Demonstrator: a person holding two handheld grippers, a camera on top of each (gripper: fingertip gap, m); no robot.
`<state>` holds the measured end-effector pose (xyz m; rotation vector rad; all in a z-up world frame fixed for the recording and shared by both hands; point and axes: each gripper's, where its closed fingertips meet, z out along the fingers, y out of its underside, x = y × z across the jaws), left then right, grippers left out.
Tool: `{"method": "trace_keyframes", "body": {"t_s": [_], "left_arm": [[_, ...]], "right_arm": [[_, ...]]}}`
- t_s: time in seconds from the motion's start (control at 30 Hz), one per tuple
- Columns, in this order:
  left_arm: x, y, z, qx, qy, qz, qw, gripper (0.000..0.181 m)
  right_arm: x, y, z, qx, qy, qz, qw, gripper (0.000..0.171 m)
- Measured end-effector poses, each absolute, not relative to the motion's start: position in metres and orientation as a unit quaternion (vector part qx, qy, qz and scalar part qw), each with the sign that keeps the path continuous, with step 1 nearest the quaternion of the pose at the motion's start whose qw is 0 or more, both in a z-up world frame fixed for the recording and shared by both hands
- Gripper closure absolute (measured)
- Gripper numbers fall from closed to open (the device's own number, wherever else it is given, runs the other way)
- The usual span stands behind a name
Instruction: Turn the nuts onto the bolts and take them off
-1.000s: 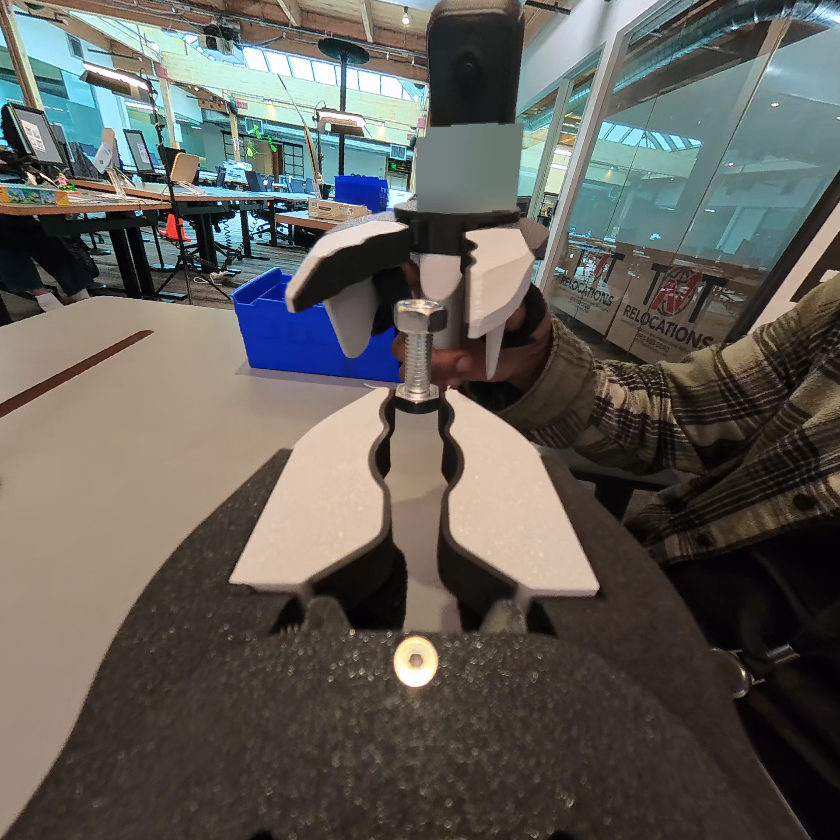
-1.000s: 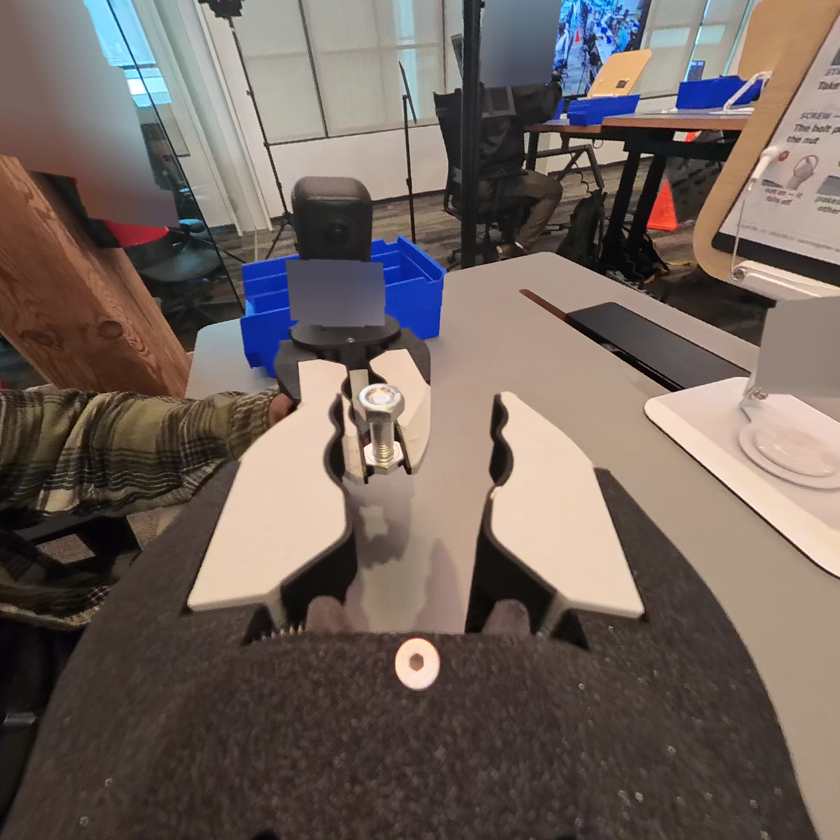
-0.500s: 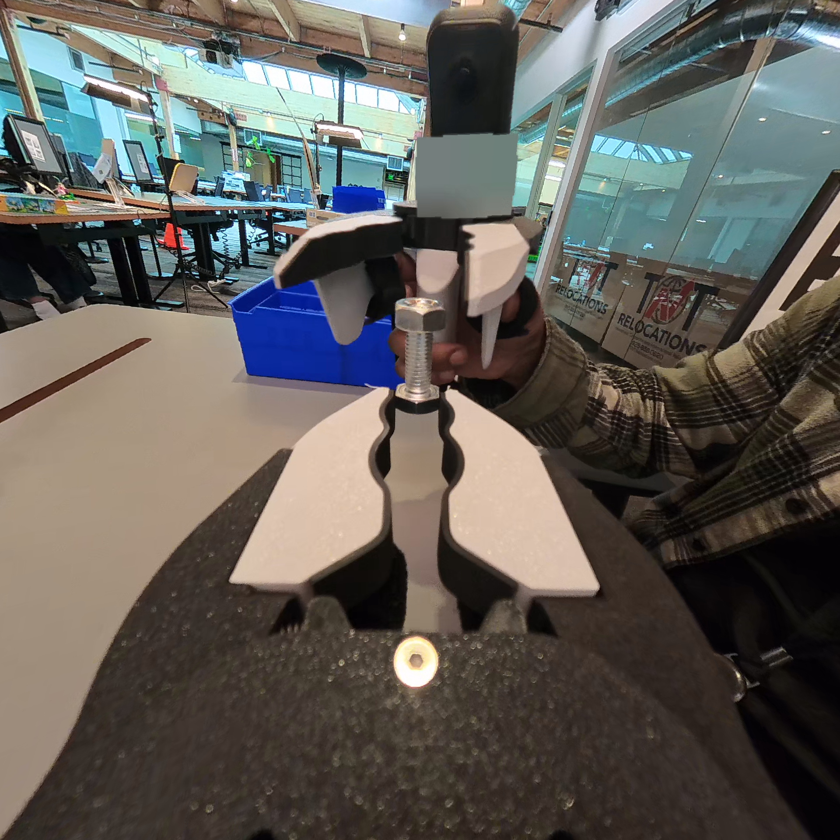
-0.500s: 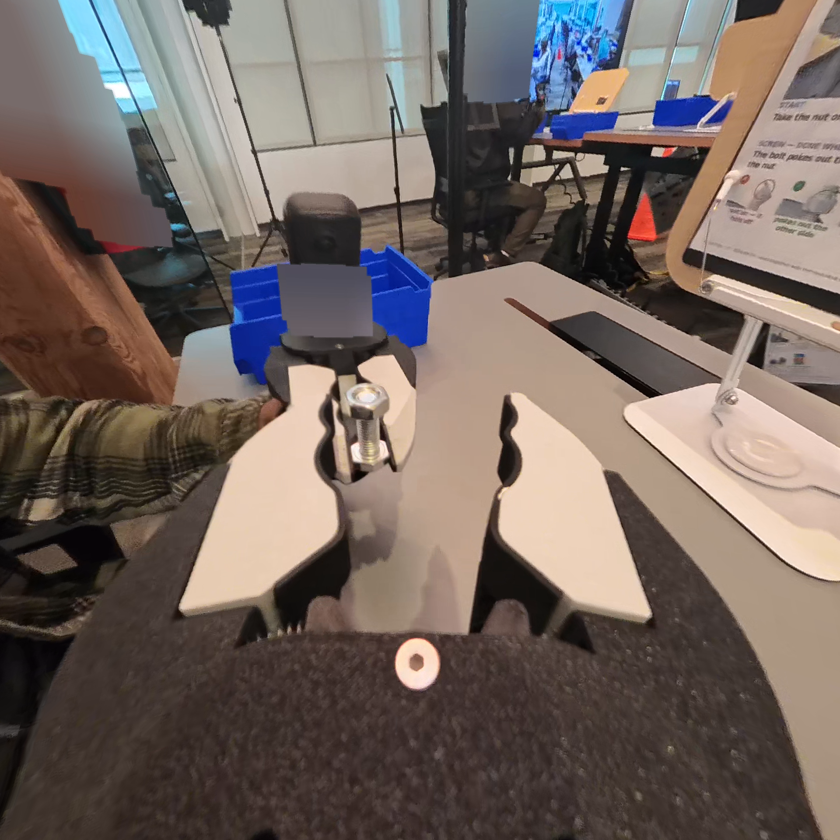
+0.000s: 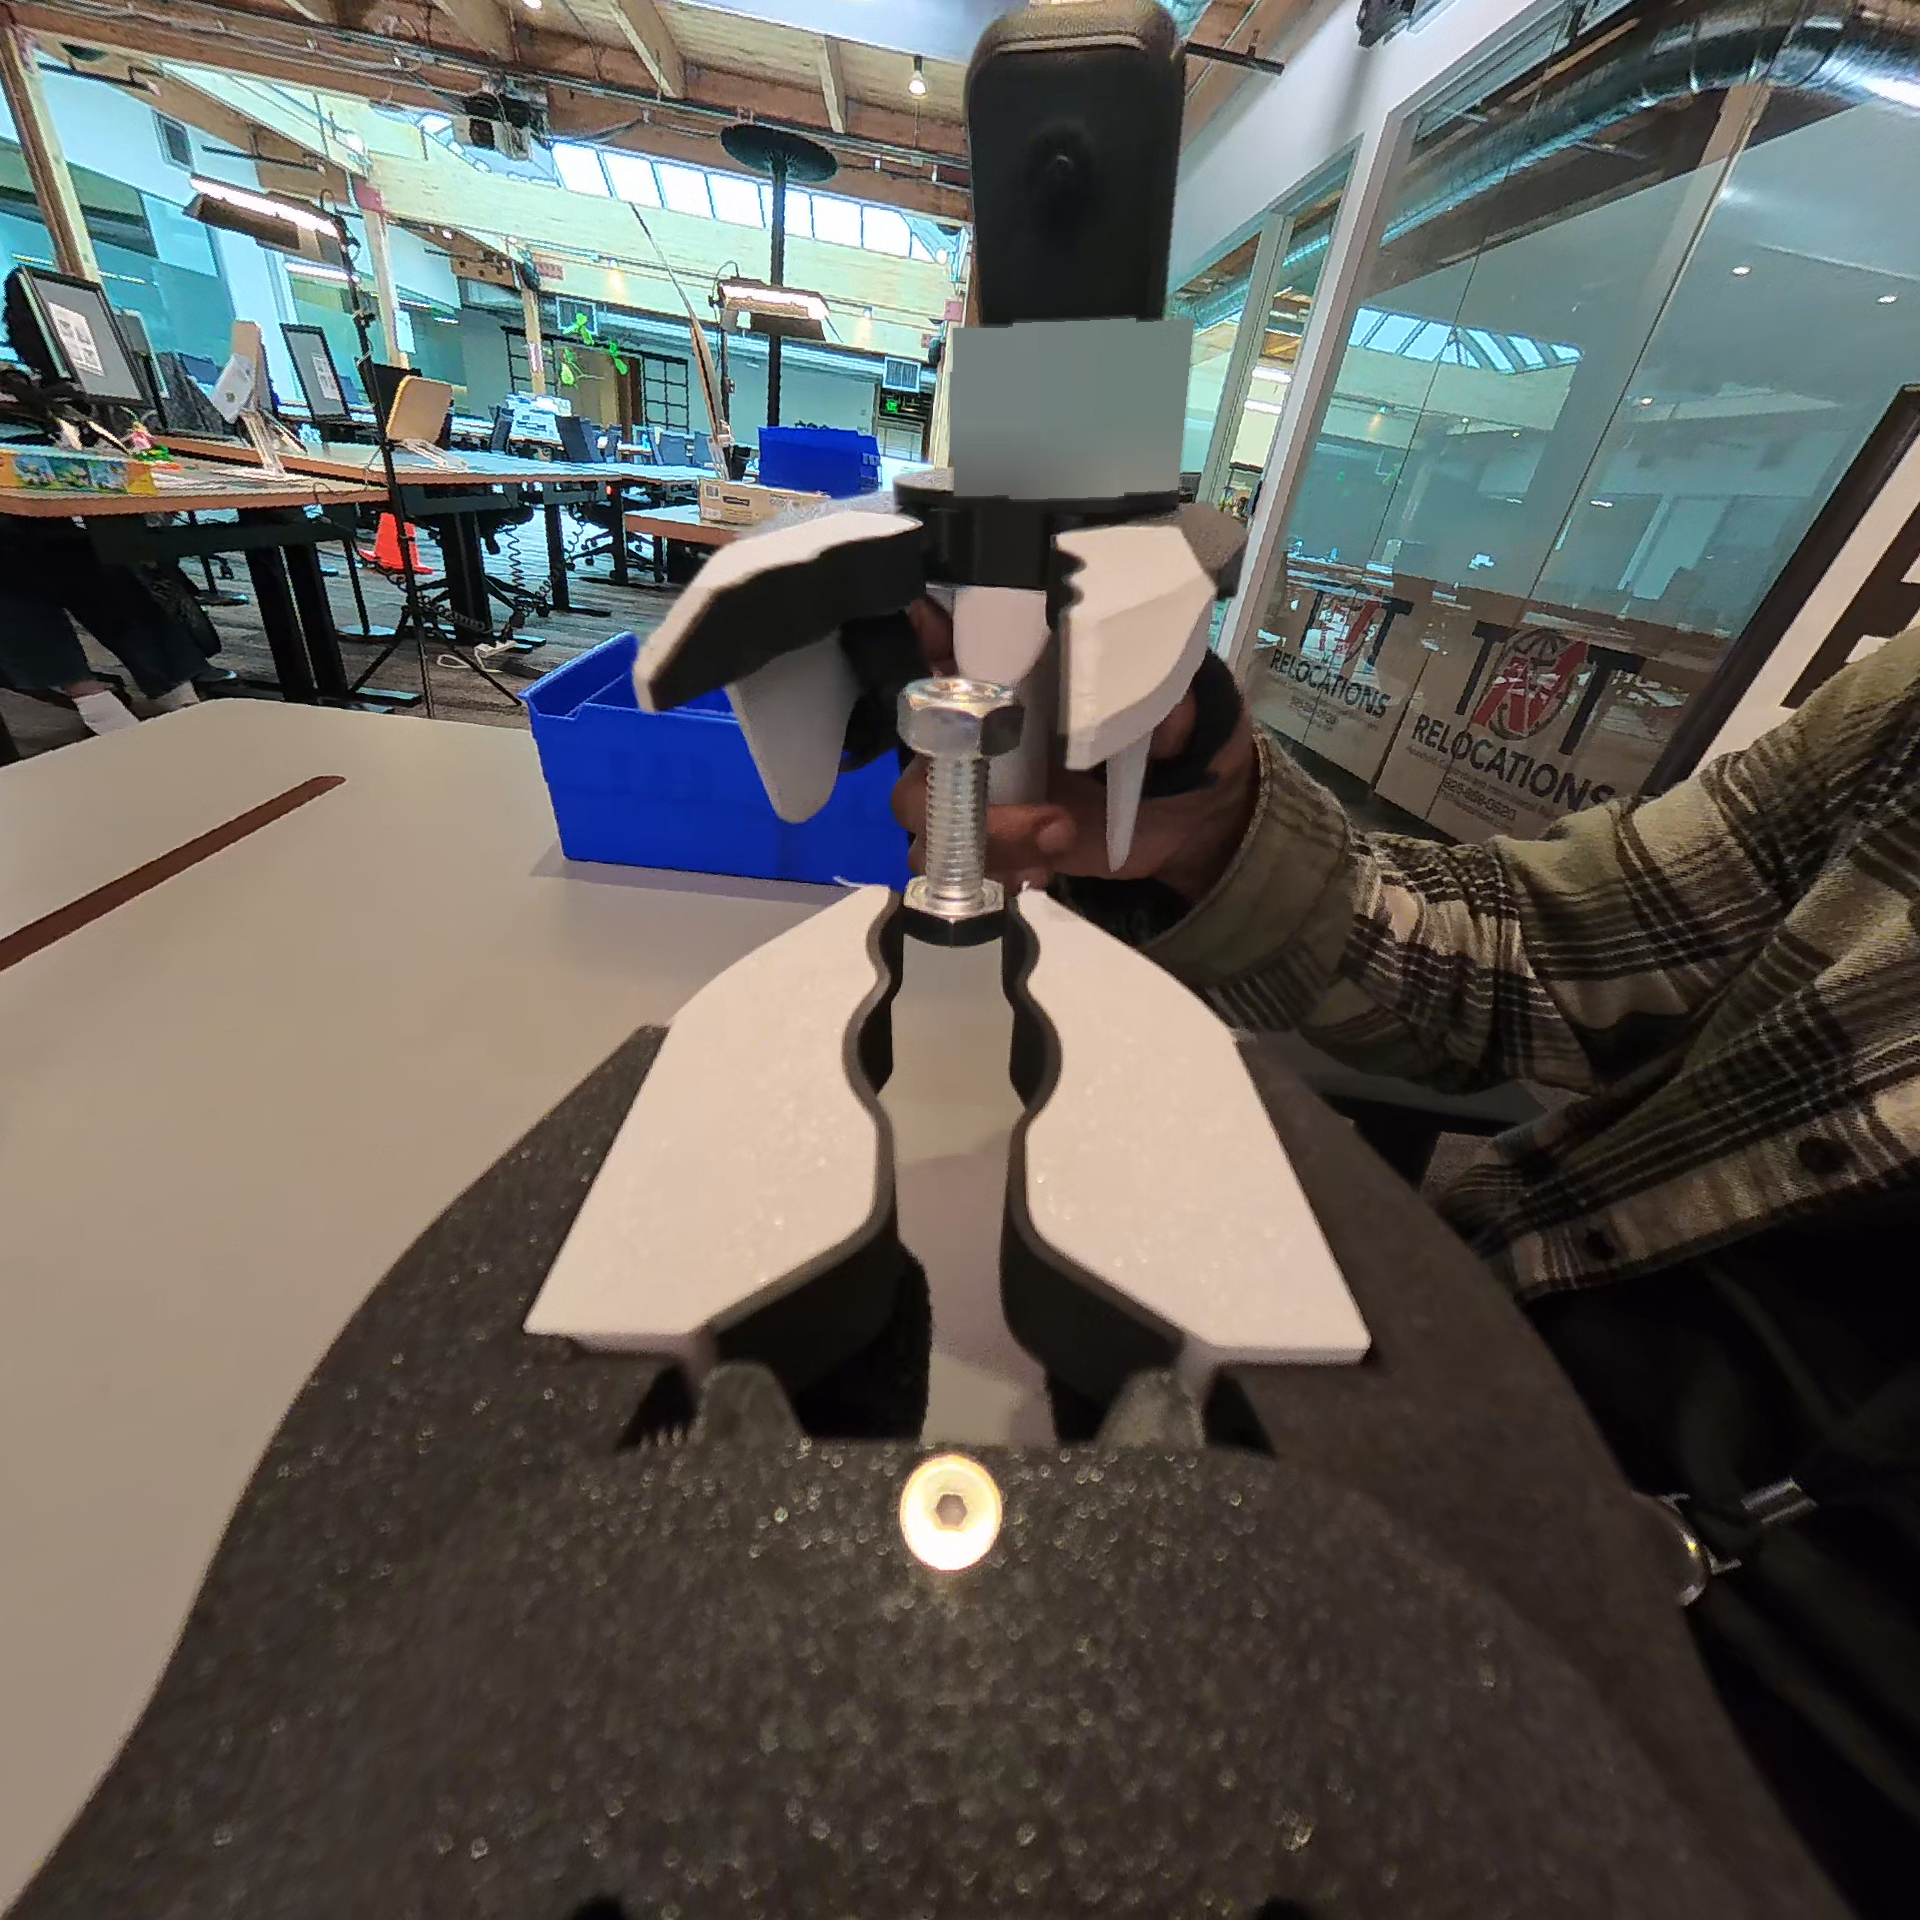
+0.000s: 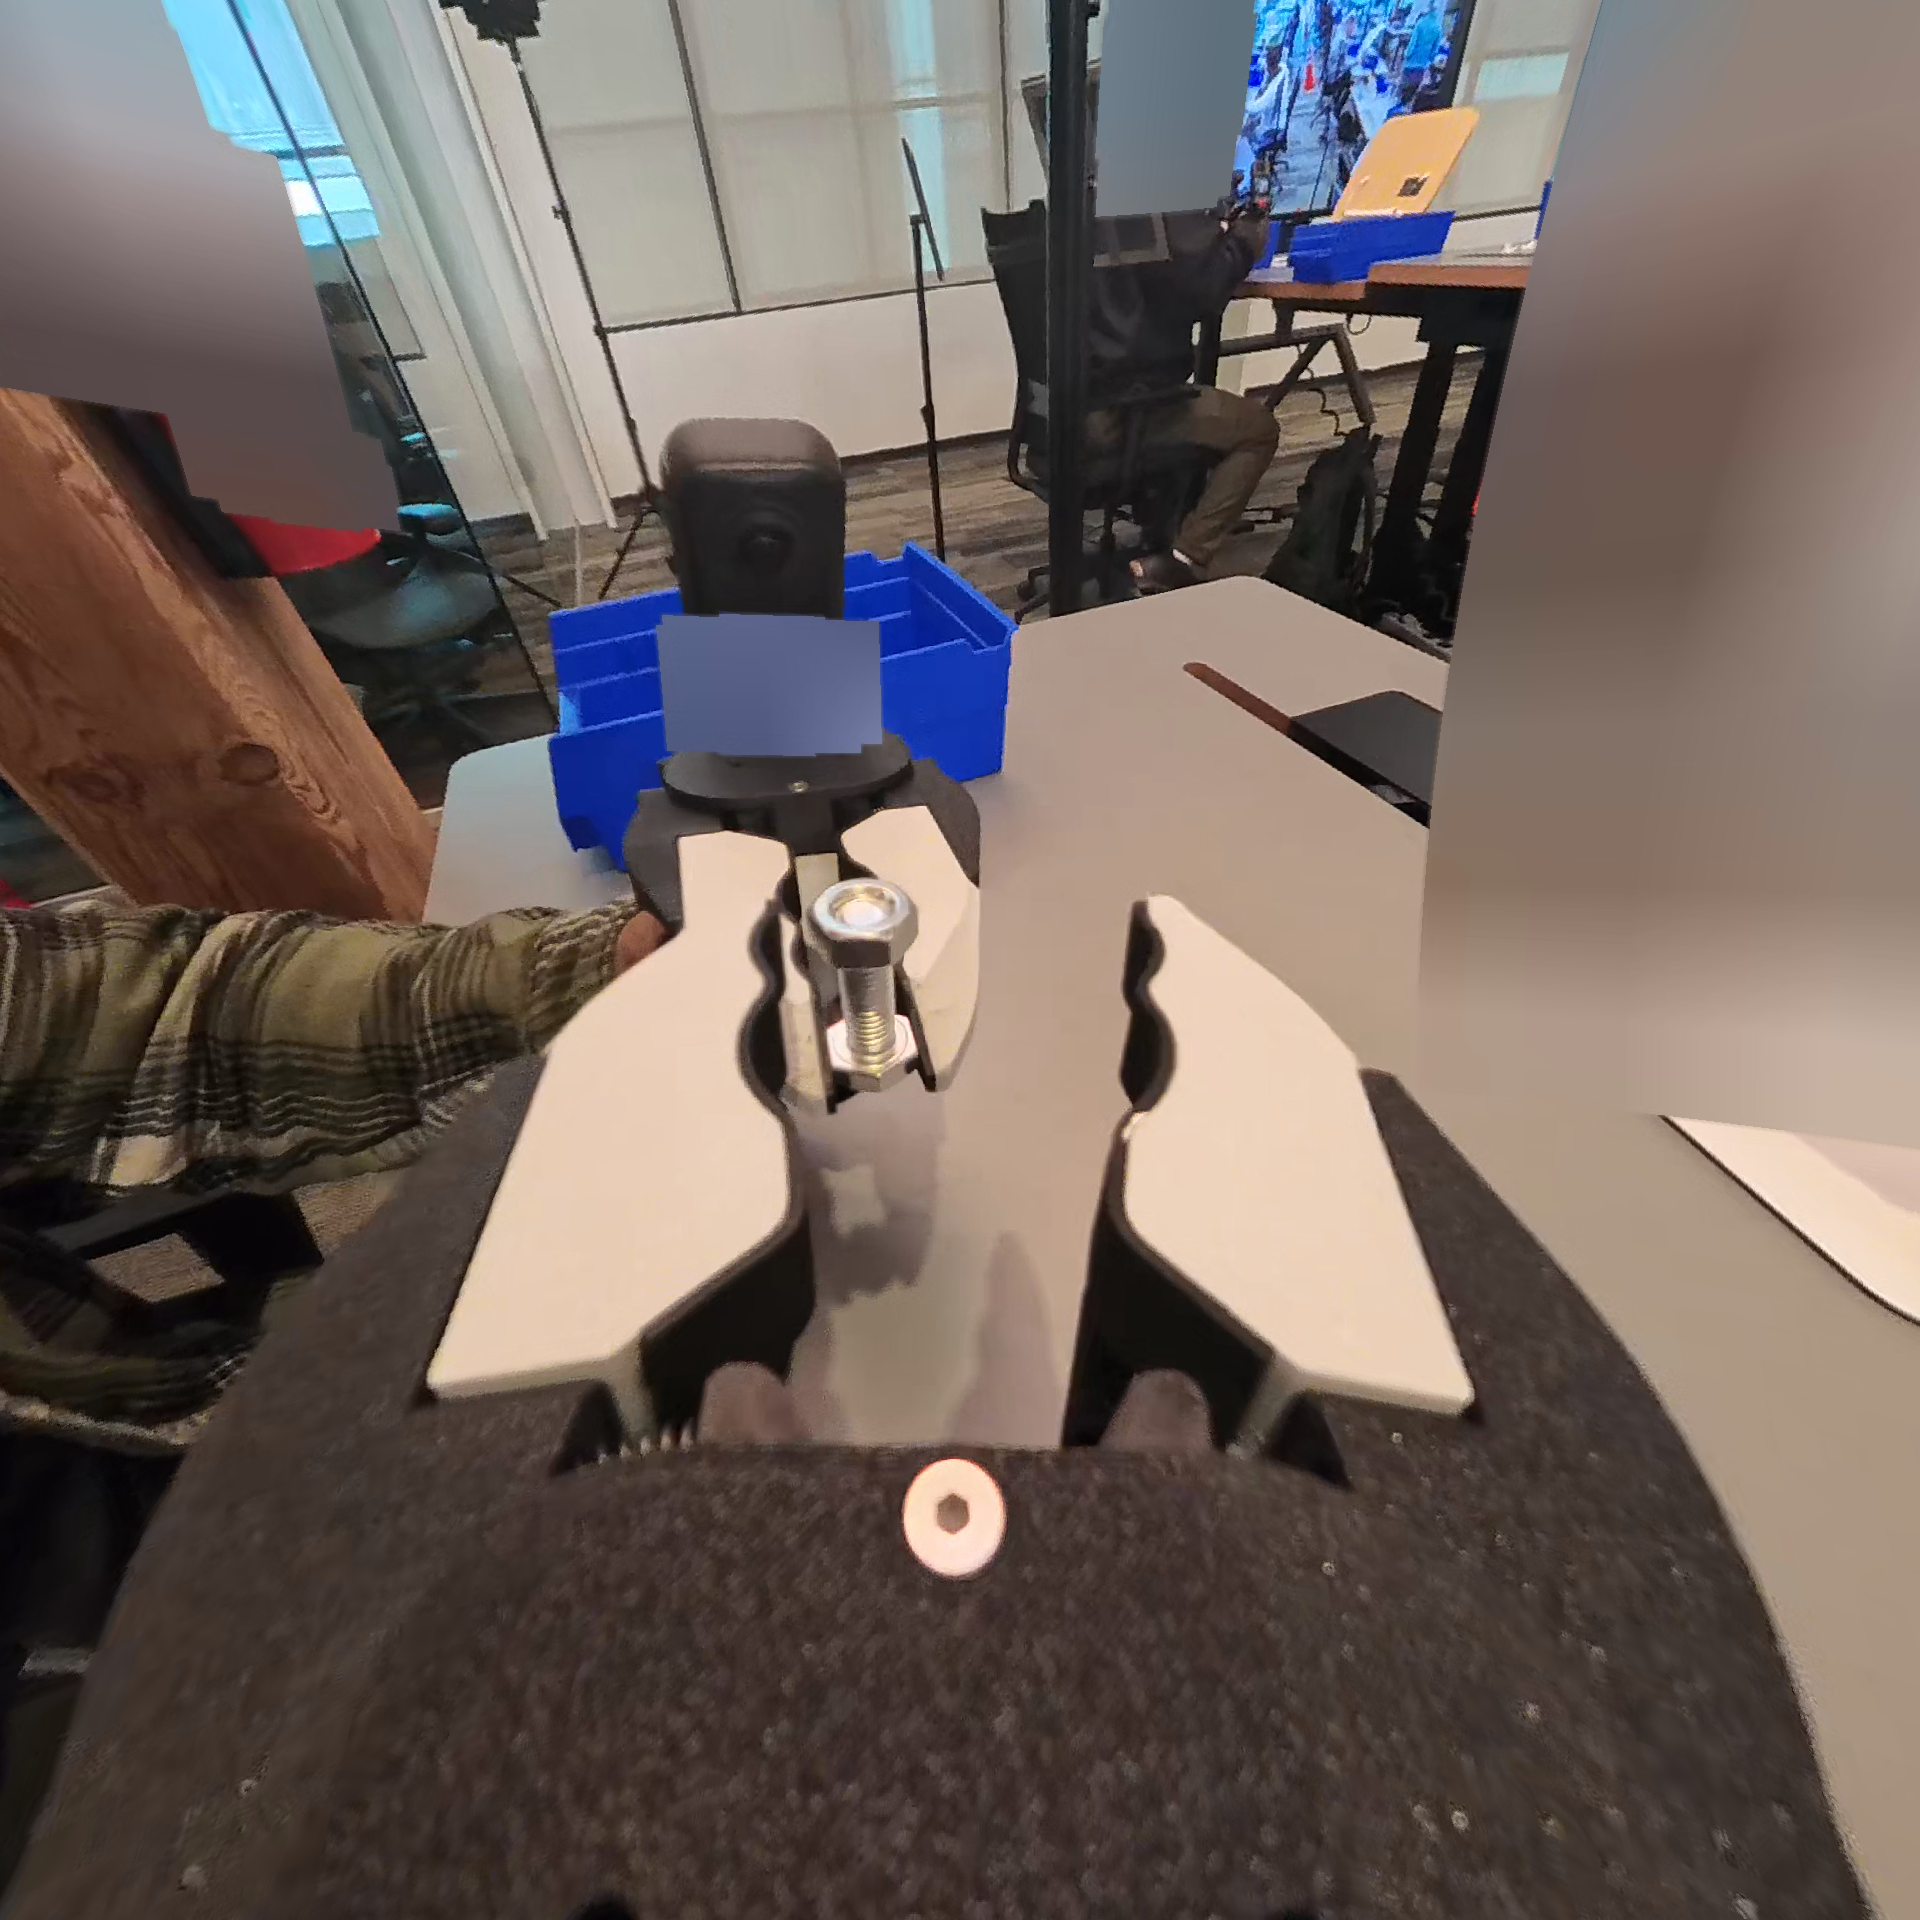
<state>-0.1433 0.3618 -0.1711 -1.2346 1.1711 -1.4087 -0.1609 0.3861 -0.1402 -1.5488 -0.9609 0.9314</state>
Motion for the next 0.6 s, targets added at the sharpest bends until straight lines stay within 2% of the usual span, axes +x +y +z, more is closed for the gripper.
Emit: {"method": "trace_keyframes", "body": {"t_s": [0.17, 0.23, 0.33, 0.6], "left_arm": [[-0.143, 0.361, -0.172, -0.5, 0.476, -0.567, 0.449, 0.164], [-0.143, 0.362, -0.172, -0.501, 0.475, -0.568, 0.448, 0.163], [-0.144, 0.36, -0.171, -0.497, 0.478, -0.57, 0.447, 0.163], [-0.146, 0.359, -0.167, -0.489, 0.474, -0.577, 0.45, 0.163]], "right_arm": [[-0.165, 0.379, -0.139, -0.637, -0.413, 0.412, 0.505, 0.132], [-0.167, 0.371, -0.138, -0.623, -0.436, 0.425, 0.491, 0.151], [-0.166, 0.368, -0.138, -0.615, -0.459, 0.423, 0.482, 0.151], [-0.153, 0.383, -0.136, -0.633, -0.441, 0.392, 0.501, 0.121]]}}
